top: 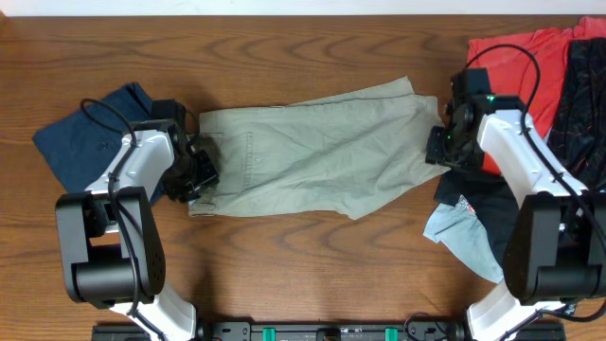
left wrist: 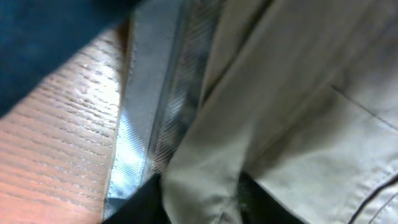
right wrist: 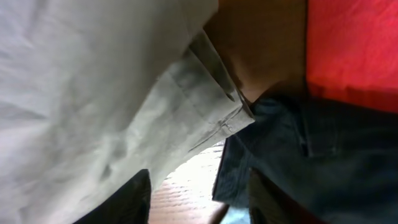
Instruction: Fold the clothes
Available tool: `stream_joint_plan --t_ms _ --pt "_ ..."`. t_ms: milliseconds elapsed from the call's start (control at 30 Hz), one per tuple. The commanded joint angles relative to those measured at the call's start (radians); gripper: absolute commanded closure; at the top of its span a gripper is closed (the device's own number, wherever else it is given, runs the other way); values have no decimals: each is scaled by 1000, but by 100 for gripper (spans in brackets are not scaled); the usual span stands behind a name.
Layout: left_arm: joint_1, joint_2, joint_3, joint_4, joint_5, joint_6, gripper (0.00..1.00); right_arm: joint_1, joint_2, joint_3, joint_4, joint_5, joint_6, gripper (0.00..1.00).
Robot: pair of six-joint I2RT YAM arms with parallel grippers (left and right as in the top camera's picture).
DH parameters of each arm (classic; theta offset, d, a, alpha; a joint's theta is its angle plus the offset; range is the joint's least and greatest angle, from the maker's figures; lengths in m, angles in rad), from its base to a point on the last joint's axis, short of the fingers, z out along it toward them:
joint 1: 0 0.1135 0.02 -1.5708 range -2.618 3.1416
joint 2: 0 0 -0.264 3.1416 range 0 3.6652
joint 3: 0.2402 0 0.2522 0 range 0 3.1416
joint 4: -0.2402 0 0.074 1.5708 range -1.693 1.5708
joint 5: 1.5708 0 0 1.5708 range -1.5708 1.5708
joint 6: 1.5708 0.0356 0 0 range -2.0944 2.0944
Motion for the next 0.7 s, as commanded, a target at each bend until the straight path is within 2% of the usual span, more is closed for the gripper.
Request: stream_joint_plan --t_ms 0,333,467,500,567,667 --pt "-4 3 -9 -8 3 9 65 5 -1 -56 41 13 11 53" --pt "-29 3 -41 15 3 5 64 4 -1 -249 270 14 11 57" --pt "-48 3 -42 16 2 5 65 4 -1 -294 314 14 11 65" --pt "-50 3 -42 15 2 5 69 4 -1 -301 321 14 11 69" --pt "-49 2 -41 11 2 6 91 4 -1 -307 328 15 11 77" --pt "-45 -3 -39 -24 2 6 94 3 -1 -307 331 50 19 93"
